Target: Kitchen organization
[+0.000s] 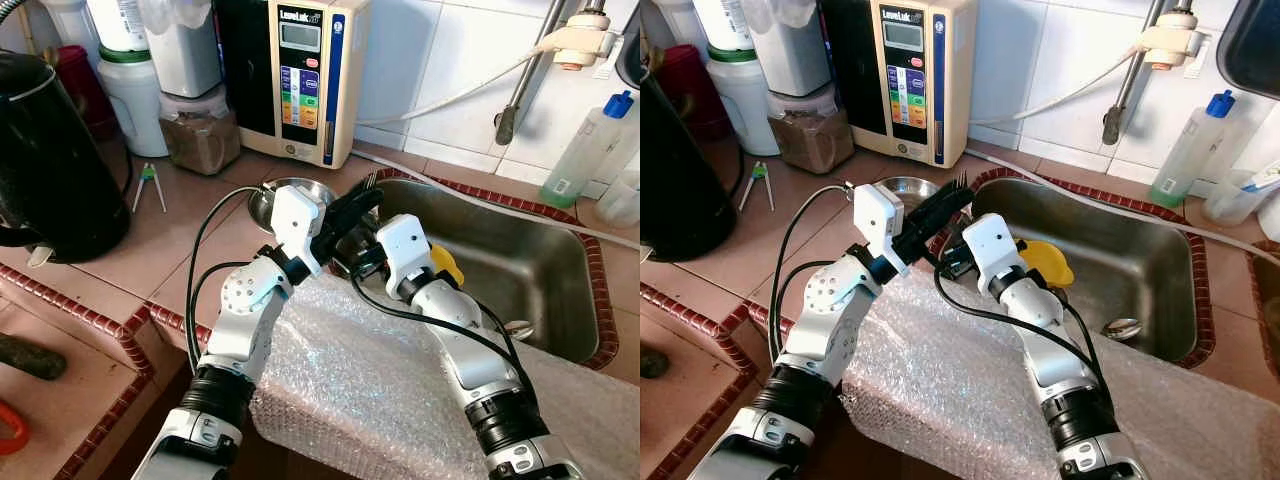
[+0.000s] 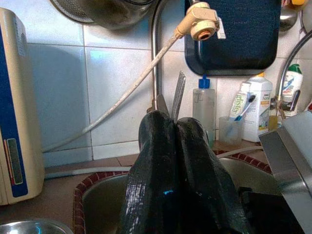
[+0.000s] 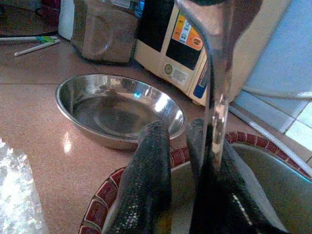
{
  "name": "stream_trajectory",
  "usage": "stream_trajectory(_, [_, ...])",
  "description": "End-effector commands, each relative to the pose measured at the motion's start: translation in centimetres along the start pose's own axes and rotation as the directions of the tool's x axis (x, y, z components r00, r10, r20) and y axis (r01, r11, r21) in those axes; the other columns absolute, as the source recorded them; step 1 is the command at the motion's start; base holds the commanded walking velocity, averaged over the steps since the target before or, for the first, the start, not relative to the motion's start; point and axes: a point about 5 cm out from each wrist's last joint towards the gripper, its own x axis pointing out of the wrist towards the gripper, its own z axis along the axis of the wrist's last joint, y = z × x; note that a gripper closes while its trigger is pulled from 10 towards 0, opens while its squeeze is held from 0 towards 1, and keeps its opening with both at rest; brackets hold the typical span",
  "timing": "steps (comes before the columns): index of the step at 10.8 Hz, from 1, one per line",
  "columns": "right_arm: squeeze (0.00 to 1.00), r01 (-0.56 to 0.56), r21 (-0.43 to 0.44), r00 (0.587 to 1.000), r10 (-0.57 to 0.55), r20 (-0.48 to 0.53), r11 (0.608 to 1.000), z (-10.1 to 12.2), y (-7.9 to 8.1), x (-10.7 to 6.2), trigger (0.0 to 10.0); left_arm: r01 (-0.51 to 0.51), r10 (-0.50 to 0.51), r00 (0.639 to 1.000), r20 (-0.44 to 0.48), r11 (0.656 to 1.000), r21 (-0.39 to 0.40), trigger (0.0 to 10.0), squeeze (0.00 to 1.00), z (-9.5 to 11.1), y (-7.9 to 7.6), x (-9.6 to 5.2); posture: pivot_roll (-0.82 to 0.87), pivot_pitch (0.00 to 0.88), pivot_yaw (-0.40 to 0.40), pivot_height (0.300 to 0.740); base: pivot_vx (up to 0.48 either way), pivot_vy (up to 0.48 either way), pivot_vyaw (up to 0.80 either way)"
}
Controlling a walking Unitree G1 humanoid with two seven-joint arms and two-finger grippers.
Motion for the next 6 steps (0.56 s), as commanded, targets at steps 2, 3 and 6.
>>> stream_trajectory(2, [0.00, 0.089, -0.012, 0.996, -0.089, 0.005, 0.996, 0.0, -1.6, -0.3, 0.0, 0.004, -0.004, 1.000, -0.011, 1.000, 0.017, 0.0, 0.00, 0.0, 0.1, -0.6, 0.02, 0.000, -0.015, 0.740, 0.000, 0.000, 0.00])
stream_trajectory(3, [0.00, 0.106, -0.016, 0.994, -0.106, 0.002, 0.994, -0.1, -2.0, -0.4, 0.0, 0.003, -0.003, 1.000, -0.019, 1.000, 0.022, 0.0, 0.00, 0.0, 0.2, -0.8, 0.03, 0.000, -0.013, 0.740, 0.000, 0.000, 0.00])
stream_trajectory(6, [0.00, 0.195, -0.032, 0.980, -0.196, -0.027, 0.980, -0.9, -3.7, -1.1, 0.0, 0.071, -0.072, 0.994, -0.078, 0.997, -0.015, 10.0, 1.00, -0.8, -0.4, -1.5, 0.04, 0.000, -0.006, 0.740, 0.000, 0.000, 0.00])
